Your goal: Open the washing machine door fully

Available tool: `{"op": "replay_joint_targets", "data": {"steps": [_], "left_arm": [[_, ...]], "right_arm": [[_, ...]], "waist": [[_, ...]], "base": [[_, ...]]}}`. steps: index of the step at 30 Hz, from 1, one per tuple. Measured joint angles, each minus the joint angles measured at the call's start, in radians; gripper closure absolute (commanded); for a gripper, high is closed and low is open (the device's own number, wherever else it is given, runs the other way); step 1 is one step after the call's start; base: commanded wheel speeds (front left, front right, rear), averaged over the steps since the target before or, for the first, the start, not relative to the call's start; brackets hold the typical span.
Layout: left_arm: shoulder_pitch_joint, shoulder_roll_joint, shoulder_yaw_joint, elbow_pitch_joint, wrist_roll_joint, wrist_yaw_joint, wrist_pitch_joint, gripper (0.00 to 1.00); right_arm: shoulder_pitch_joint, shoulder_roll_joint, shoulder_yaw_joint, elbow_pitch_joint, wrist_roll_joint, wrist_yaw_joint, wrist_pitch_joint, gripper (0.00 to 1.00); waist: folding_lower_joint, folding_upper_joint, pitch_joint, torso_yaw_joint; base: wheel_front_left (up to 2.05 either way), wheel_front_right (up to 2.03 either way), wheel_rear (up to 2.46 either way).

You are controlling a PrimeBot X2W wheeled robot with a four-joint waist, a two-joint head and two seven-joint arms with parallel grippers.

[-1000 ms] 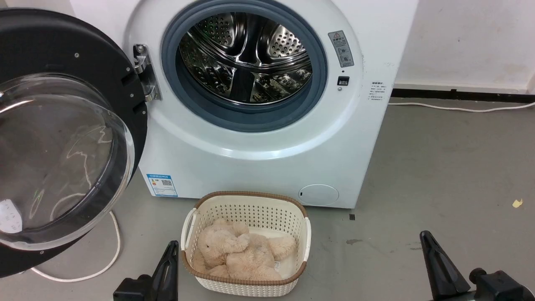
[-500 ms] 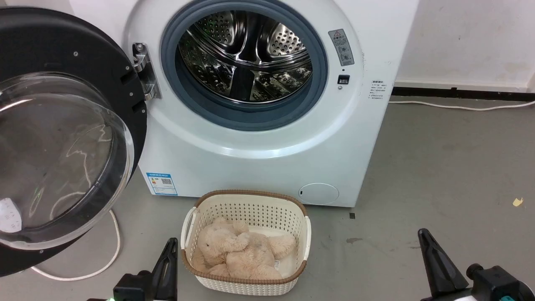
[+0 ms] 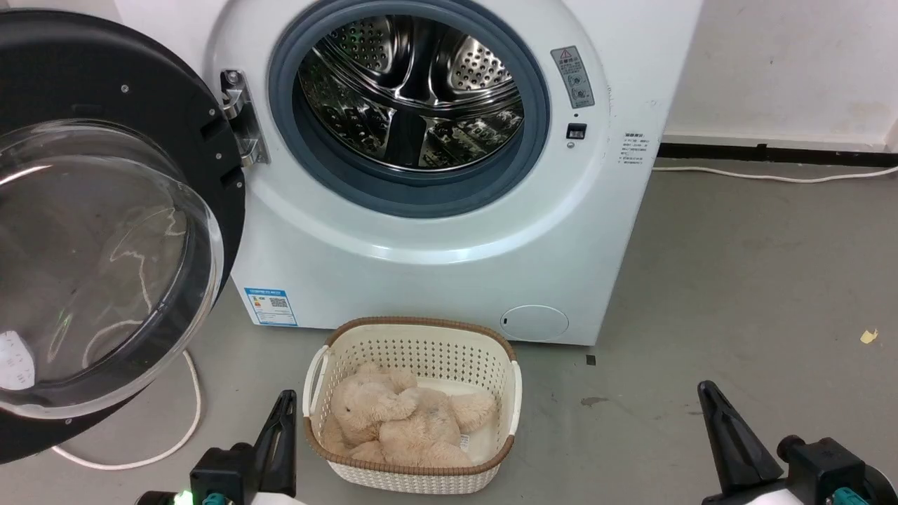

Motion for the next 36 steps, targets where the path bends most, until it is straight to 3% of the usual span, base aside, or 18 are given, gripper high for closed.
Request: {"op": "replay_joint_targets", "data": {"steps": [36], "left_arm": [[-0.026, -0.052, 0.078, -0.013, 0.079, -0.052, 0.065, 1.00]], "right_arm": [[-0.038, 0.000, 0.005, -0.001, -0.025, 0.000, 0.073, 1.00]], "waist": [[0.0000, 0.0000, 0.012, -0.005]], "base": [[0.00, 0.00, 0.00]]}}
